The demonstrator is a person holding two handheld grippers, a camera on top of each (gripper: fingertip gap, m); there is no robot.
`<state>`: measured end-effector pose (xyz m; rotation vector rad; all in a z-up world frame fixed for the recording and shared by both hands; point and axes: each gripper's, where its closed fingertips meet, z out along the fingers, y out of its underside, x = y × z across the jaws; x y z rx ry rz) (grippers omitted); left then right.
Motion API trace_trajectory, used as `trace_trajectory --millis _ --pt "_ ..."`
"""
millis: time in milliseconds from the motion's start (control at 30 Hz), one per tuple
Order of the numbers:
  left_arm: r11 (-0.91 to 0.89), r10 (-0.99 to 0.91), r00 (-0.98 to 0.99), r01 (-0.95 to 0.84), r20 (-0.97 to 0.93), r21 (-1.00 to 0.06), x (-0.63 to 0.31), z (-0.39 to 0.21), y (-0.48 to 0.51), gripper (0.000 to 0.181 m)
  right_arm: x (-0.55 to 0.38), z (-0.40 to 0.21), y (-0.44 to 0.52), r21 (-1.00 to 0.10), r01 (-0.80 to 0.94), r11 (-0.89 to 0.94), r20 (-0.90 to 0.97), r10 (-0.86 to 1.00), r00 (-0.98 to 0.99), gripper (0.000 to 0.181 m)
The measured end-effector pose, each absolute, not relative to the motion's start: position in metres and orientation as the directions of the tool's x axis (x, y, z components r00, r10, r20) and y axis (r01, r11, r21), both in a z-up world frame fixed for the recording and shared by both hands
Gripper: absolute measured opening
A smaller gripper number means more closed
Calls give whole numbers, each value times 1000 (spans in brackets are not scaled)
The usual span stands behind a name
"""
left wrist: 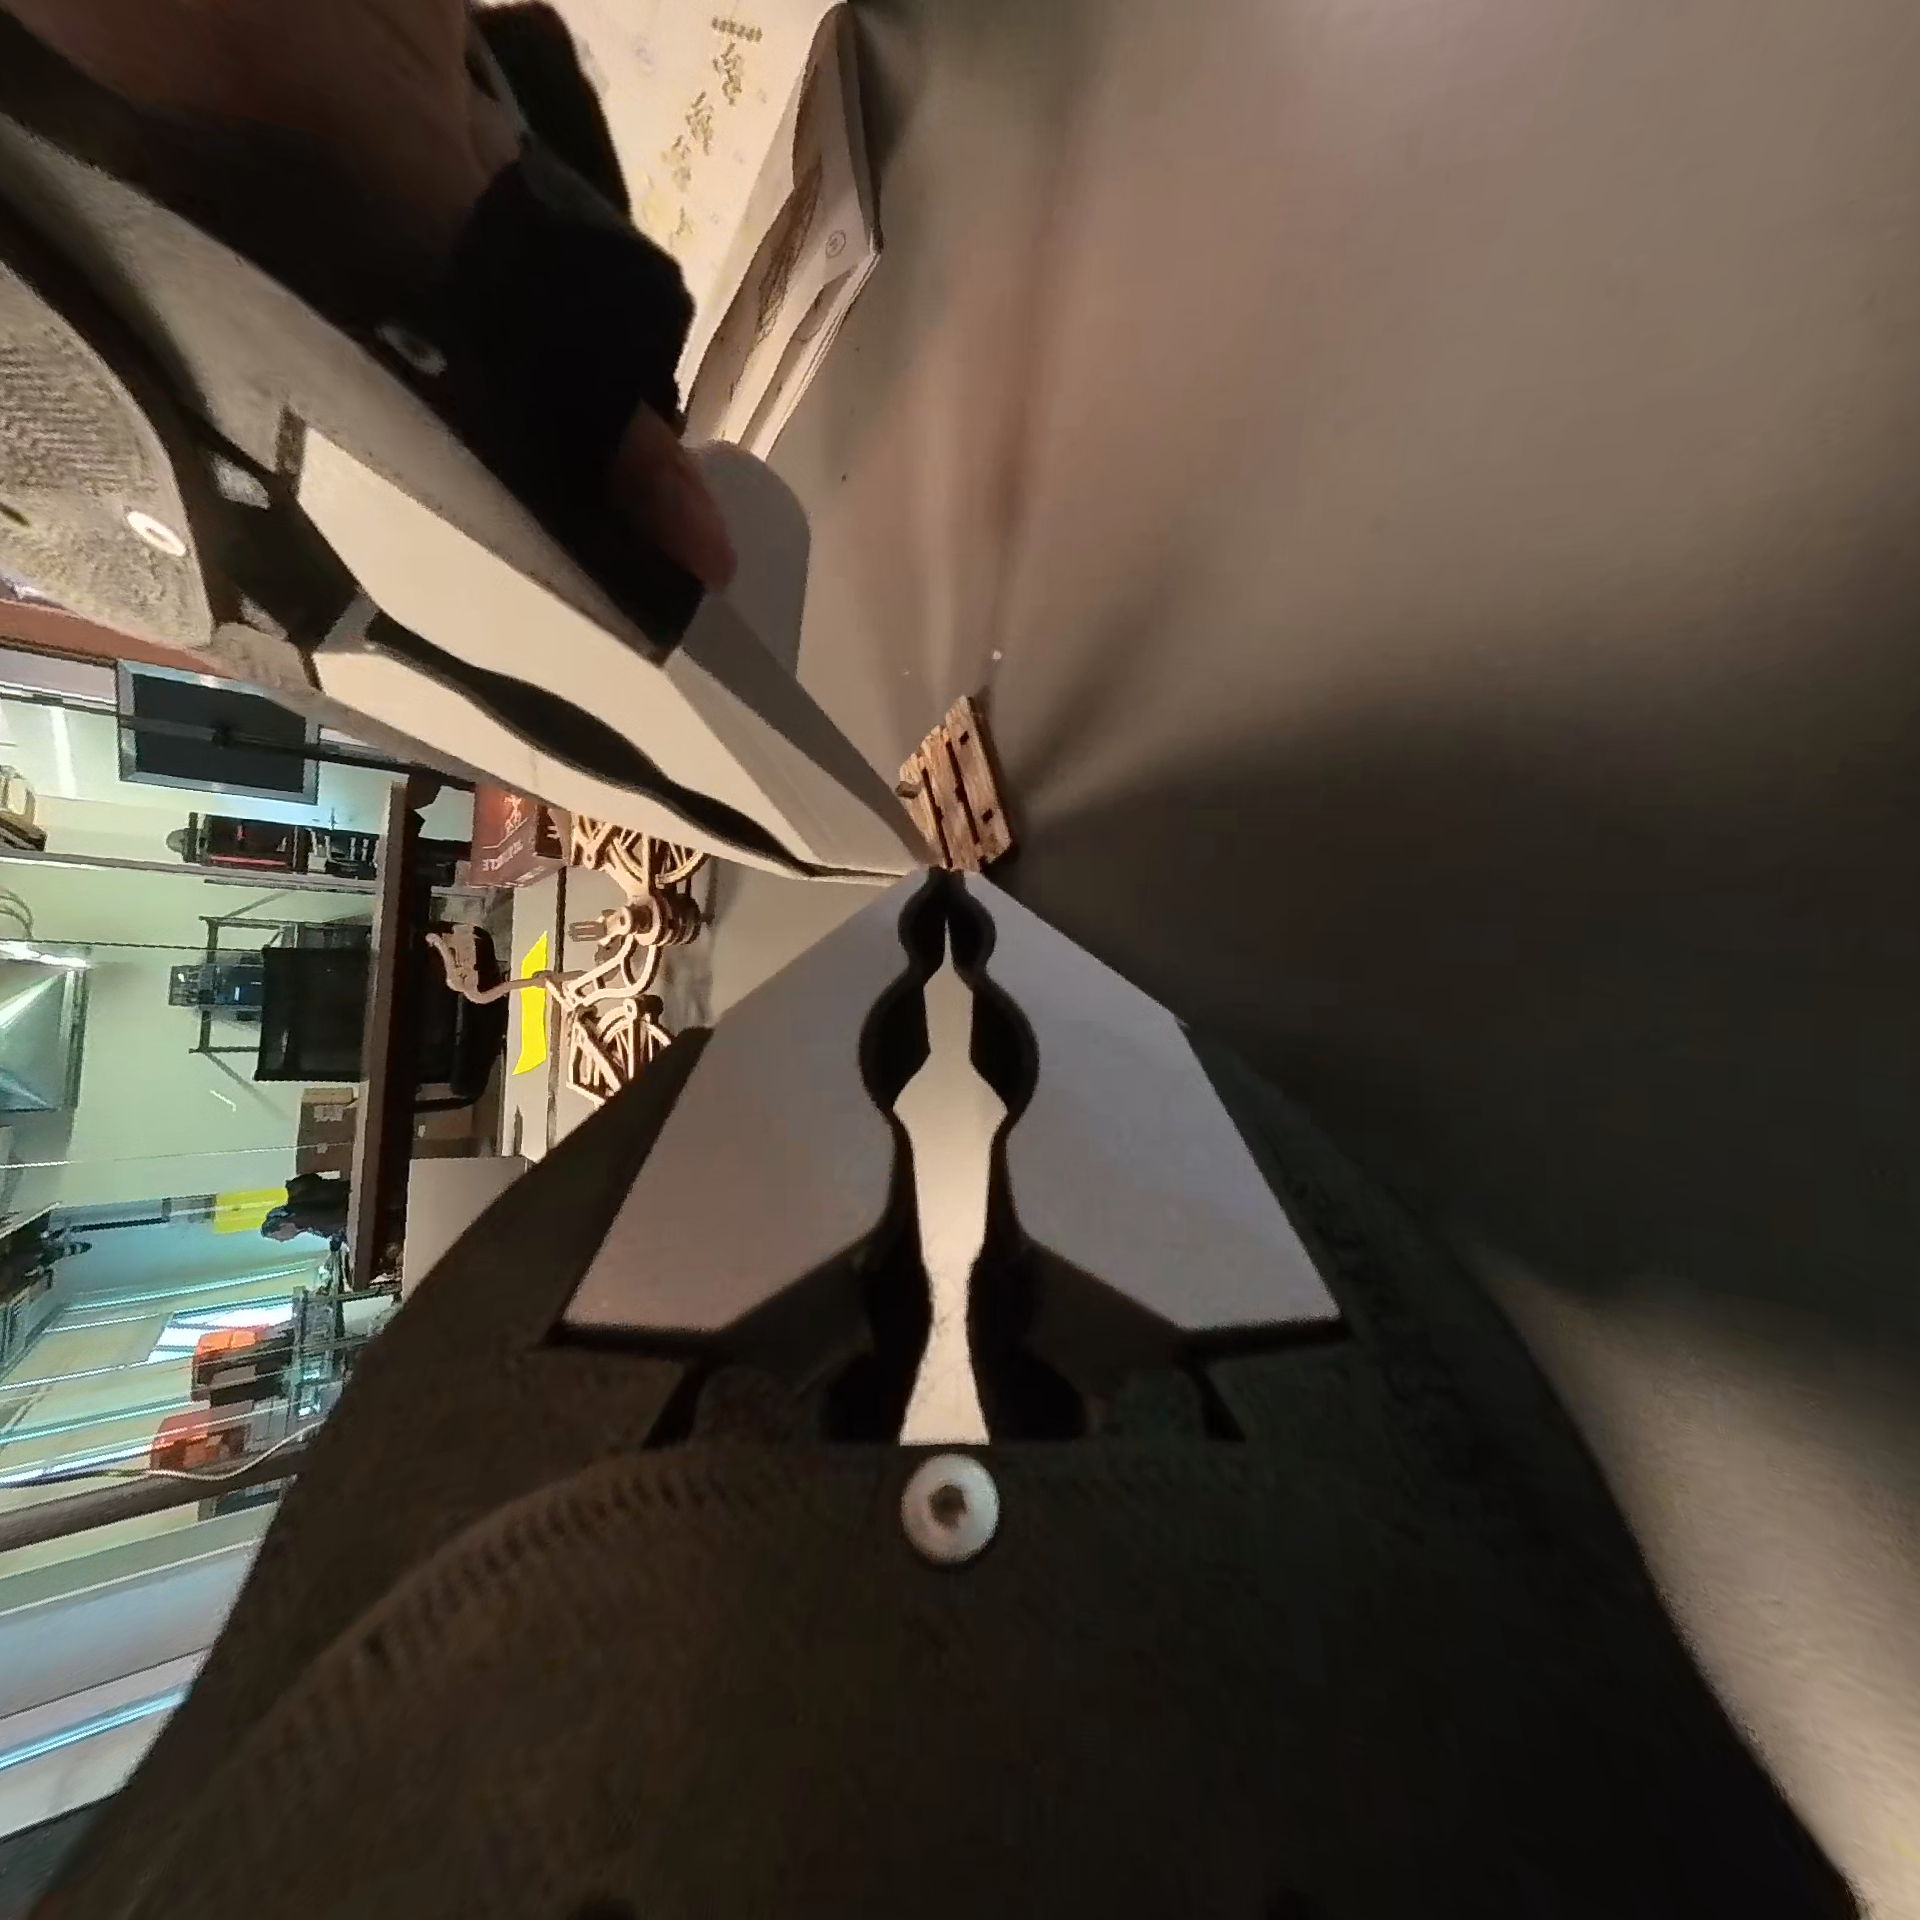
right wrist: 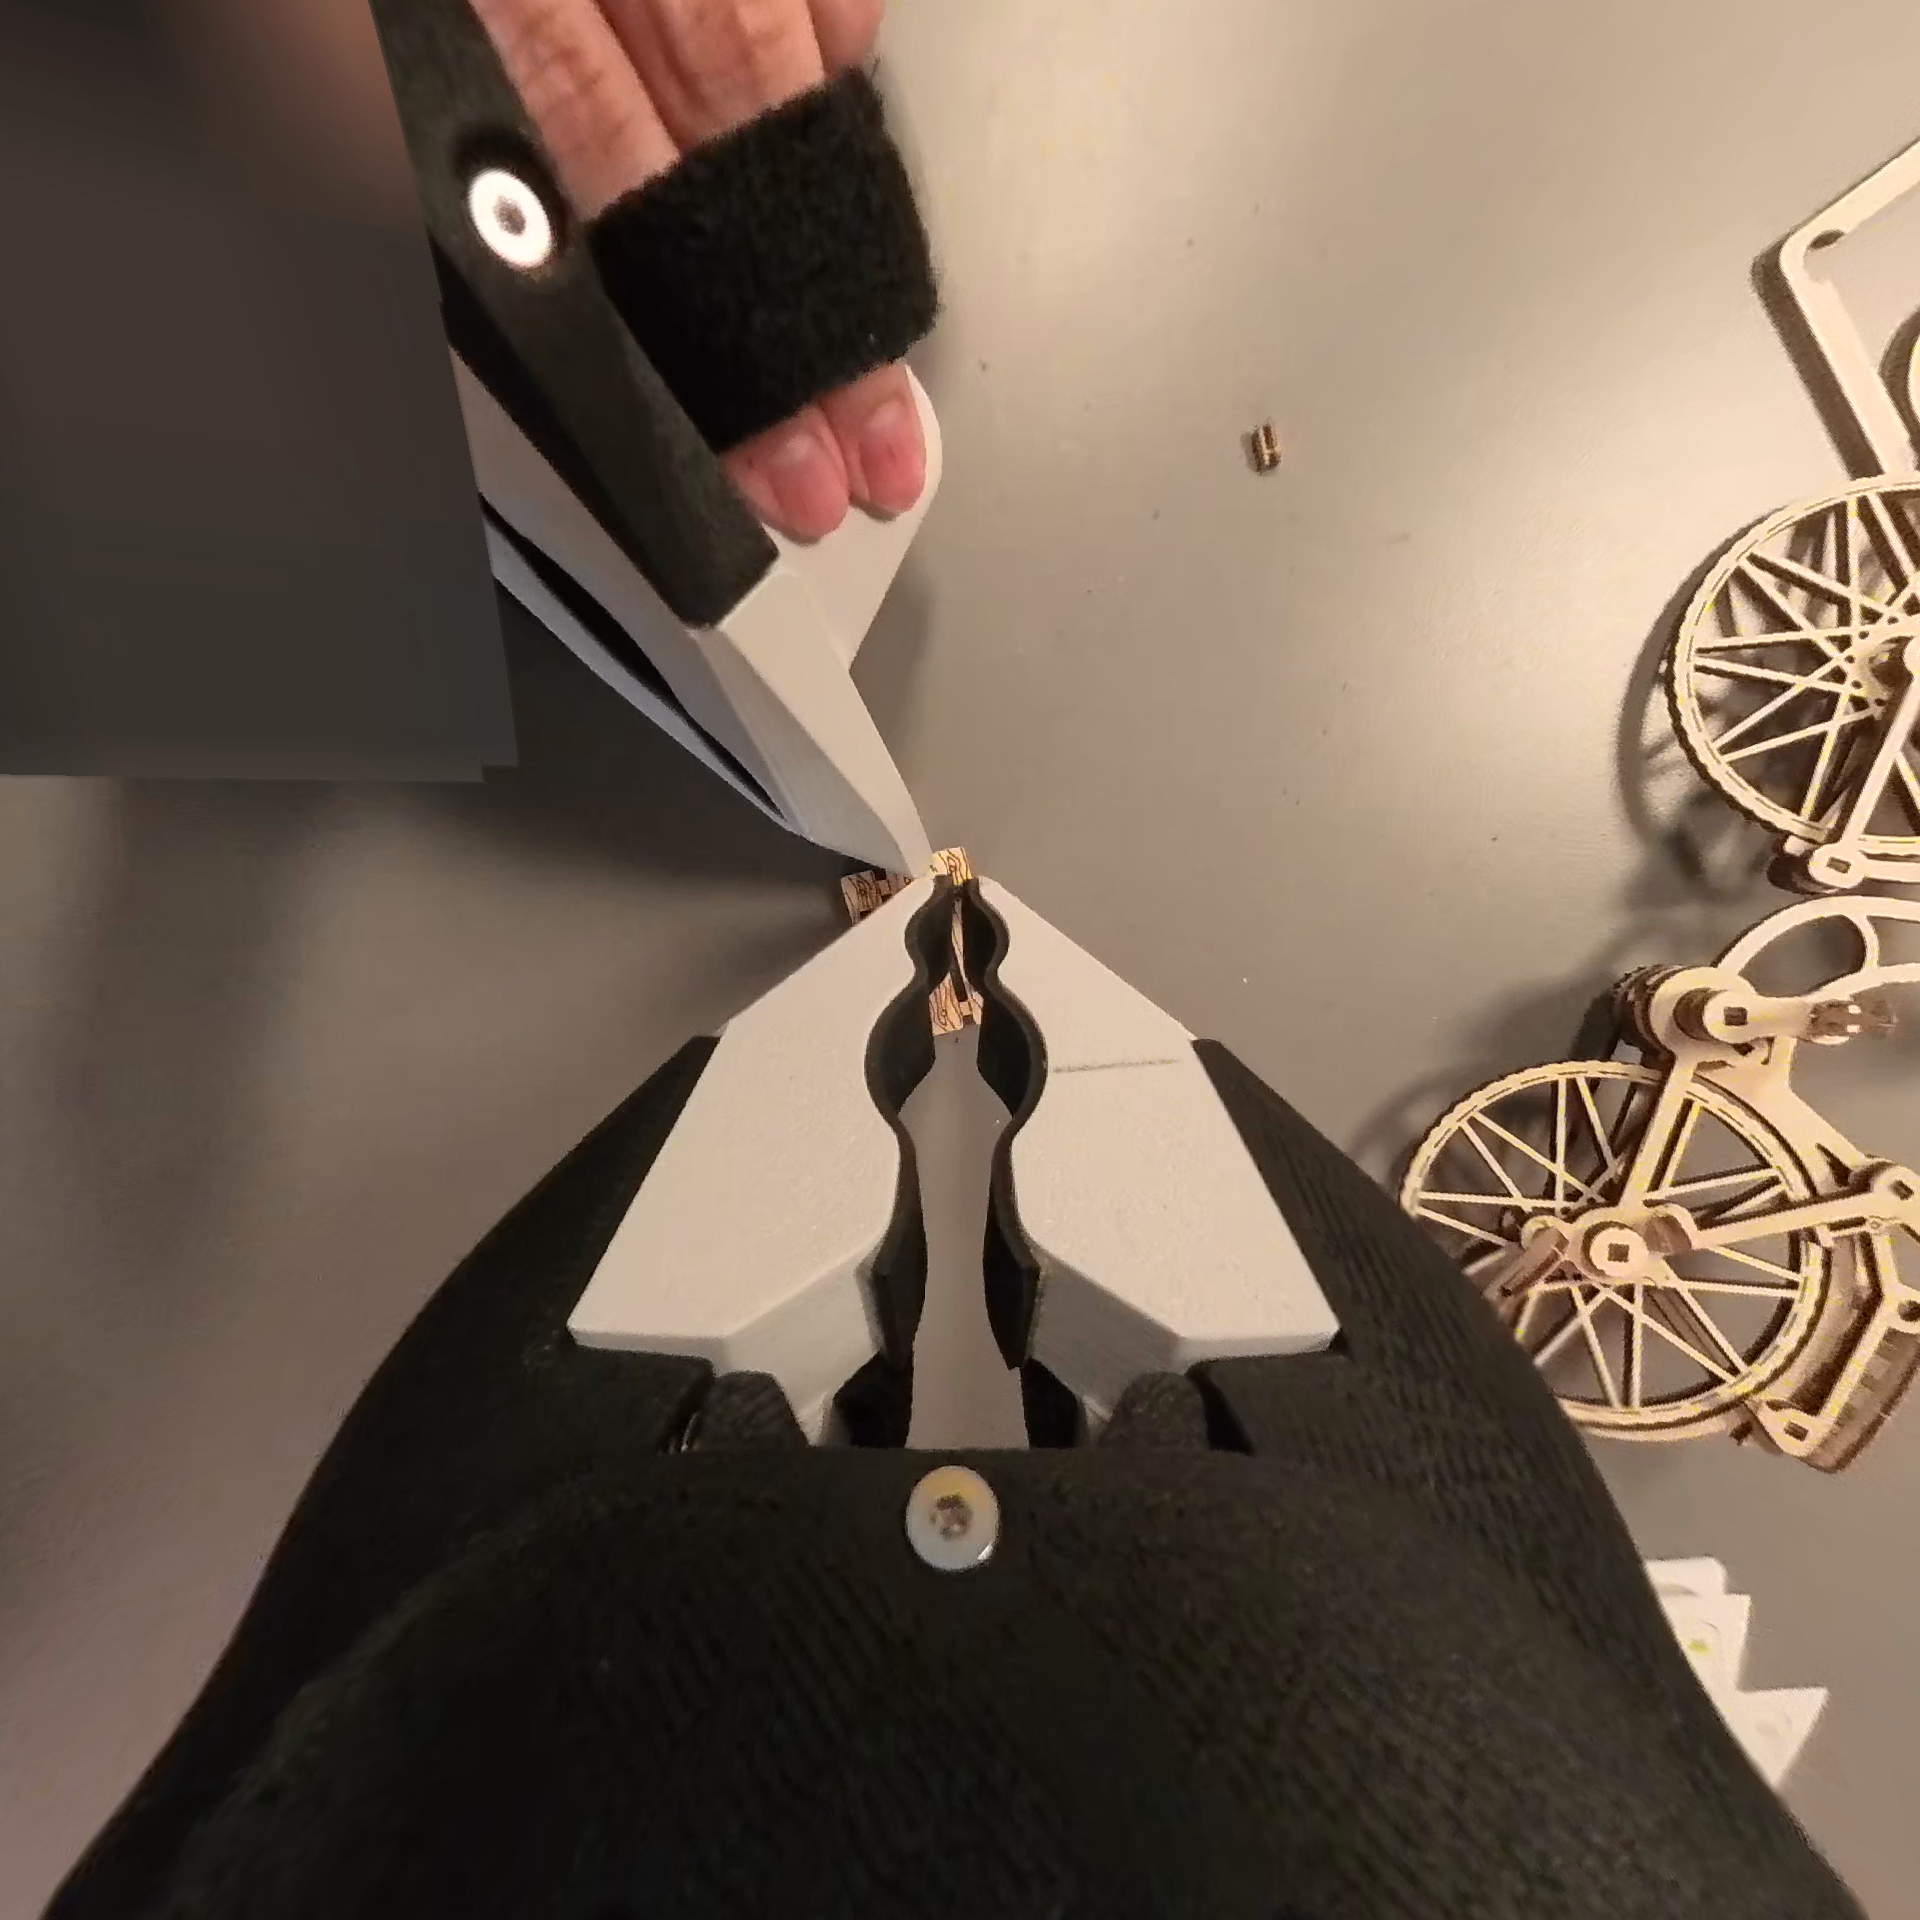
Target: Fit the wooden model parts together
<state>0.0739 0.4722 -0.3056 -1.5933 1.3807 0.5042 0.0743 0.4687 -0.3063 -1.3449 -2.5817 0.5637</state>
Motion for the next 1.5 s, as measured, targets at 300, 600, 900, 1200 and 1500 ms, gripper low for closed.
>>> trace_trajectory --millis 300,600,900,1200,1500 --pt "99 -551 251 -927 -796 -361 77 -307 468 0 76 -307 469 -341 660 670 57 715 -697 0" --pt "110 -551 256 -921 -794 -374 78 -307 465 0 79 -309 469 -315 650 692 100 705 -702 0" --pt "110 -553 254 -922 -793 -371 79 -307 464 0 79 -309 468 -217 701 680 8 719 -695 0" --pt "108 -560 252 -923 -789 -370 81 -308 462 0 77 -308 467 -115 730 674 -41 731 -681 0" --pt "111 -558 248 -924 -792 -367 82 -308 460 0 78 -308 464 -87 674 734 24 678 -735 0"
